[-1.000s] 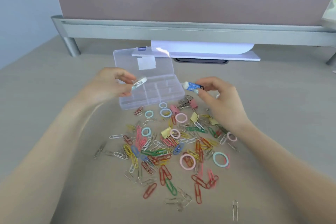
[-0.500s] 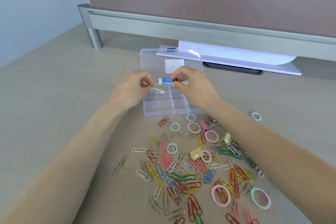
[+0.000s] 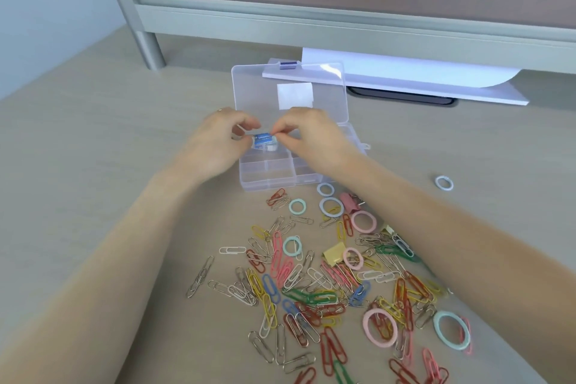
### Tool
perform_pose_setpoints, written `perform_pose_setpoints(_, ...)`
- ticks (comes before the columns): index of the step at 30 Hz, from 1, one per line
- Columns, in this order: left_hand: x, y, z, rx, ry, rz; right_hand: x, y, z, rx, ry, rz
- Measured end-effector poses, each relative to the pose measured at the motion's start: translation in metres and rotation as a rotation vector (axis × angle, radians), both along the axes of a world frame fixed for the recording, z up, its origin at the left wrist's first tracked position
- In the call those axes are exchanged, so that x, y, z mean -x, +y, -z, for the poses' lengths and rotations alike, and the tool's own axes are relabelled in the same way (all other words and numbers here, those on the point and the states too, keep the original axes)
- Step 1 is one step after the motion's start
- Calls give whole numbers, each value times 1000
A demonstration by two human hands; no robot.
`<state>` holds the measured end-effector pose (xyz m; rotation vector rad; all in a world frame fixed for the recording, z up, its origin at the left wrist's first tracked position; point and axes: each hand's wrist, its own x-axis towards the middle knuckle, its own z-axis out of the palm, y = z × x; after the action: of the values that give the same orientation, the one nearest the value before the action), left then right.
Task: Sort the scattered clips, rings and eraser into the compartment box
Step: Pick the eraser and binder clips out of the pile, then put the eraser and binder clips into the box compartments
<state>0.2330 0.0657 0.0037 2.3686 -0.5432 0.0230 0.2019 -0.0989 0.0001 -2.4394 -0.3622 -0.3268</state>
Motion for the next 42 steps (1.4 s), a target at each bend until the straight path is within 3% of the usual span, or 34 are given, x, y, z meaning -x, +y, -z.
perform_pose_setpoints(3, 1, -3, 1, -22, -33, -3, 2, -1, 4, 74, -56, -53)
perform_pose_setpoints(18, 6, 0, -9, -97, -32, -1, 39, 2, -7, -273, 152, -25)
perform_pose_setpoints(22, 20, -7, -18, -28, -111, -7, 66, -32, -30, -329, 119, 76)
perform_pose_setpoints(27, 54, -37, -35, 62, -171, 162, 104, -92, -35, -198, 209, 211)
perform_pose_setpoints(31, 84, -66, -28, -122, -267, 326, 123, -117, -22, -88, 299, 233)
perform_pose_setpoints(37, 108, -83, -9, -324, -320, 378, 127, -120, -21, 71, 363, 63)
perform_pose_setpoints(42, 113, -84, -5, -363, -316, 383, 130, -125, -17, 116, 396, -5)
